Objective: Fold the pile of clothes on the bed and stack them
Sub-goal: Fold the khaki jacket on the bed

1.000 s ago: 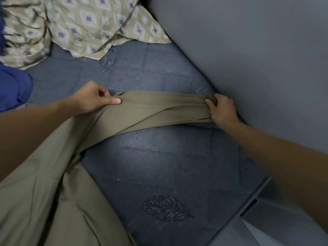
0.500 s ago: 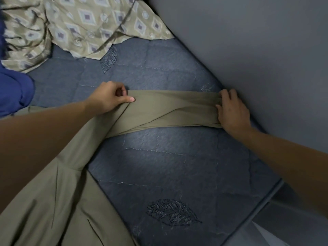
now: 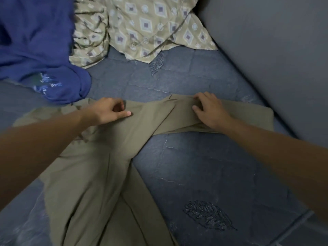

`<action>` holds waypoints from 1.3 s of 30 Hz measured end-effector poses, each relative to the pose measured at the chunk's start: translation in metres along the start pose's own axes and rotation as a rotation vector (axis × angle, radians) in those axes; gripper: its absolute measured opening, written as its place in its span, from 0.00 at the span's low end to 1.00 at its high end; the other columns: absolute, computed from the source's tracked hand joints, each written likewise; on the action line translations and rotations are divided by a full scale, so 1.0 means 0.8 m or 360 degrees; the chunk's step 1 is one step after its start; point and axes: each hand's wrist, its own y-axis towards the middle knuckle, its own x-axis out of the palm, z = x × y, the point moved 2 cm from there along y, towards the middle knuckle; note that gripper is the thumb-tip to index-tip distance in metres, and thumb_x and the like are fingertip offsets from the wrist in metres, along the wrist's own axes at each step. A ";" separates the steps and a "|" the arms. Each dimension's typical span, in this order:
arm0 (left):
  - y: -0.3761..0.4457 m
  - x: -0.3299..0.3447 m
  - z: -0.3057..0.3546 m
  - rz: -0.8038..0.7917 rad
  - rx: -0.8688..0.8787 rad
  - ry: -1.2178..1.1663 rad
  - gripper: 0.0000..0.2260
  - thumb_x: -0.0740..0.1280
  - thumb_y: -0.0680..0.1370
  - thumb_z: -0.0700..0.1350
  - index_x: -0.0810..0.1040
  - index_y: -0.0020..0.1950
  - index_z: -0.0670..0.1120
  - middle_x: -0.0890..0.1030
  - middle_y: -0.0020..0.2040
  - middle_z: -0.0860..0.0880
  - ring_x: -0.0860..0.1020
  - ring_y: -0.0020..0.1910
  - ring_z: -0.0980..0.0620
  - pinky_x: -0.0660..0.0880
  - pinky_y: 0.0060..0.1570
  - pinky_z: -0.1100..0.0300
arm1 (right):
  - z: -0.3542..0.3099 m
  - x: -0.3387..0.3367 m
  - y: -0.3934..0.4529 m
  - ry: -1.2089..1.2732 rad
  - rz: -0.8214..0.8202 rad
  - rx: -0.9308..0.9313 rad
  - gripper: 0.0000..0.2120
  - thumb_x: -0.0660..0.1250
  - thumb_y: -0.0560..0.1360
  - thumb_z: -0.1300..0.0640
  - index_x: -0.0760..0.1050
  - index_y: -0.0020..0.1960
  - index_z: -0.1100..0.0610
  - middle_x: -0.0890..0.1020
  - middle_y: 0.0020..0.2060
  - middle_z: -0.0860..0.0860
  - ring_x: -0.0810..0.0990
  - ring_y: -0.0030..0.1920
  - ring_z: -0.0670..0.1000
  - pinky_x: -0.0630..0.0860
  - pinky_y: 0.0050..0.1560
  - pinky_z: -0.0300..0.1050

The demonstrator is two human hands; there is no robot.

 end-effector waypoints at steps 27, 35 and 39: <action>-0.244 0.109 -0.018 0.0654 -0.0324 0.0091 0.27 0.61 0.79 0.53 0.70 0.79 0.48 0.65 0.79 0.40 0.67 0.74 0.35 0.66 0.73 0.40 | -0.243 0.128 -0.112 -0.0027 -0.0216 -0.0681 0.26 0.61 0.83 0.54 0.64 0.81 0.53 0.63 0.81 0.52 0.58 0.82 0.55 0.53 0.81 0.54; -0.411 0.205 -0.020 0.0507 -0.0644 -0.0125 0.30 0.65 0.81 0.59 0.64 0.81 0.52 0.62 0.78 0.43 0.65 0.75 0.38 0.69 0.71 0.40 | -0.304 0.188 -0.265 0.0034 -0.0297 -0.0792 0.26 0.62 0.82 0.56 0.66 0.80 0.51 0.60 0.83 0.52 0.55 0.83 0.55 0.54 0.82 0.58; -0.481 0.239 -0.019 0.0499 -0.0816 -0.0307 0.38 0.68 0.77 0.63 0.58 0.82 0.53 0.65 0.75 0.42 0.68 0.71 0.38 0.72 0.67 0.40 | -0.311 0.209 -0.343 -0.0019 -0.0276 -0.0742 0.24 0.63 0.81 0.56 0.70 0.77 0.50 0.60 0.82 0.54 0.57 0.82 0.58 0.61 0.78 0.58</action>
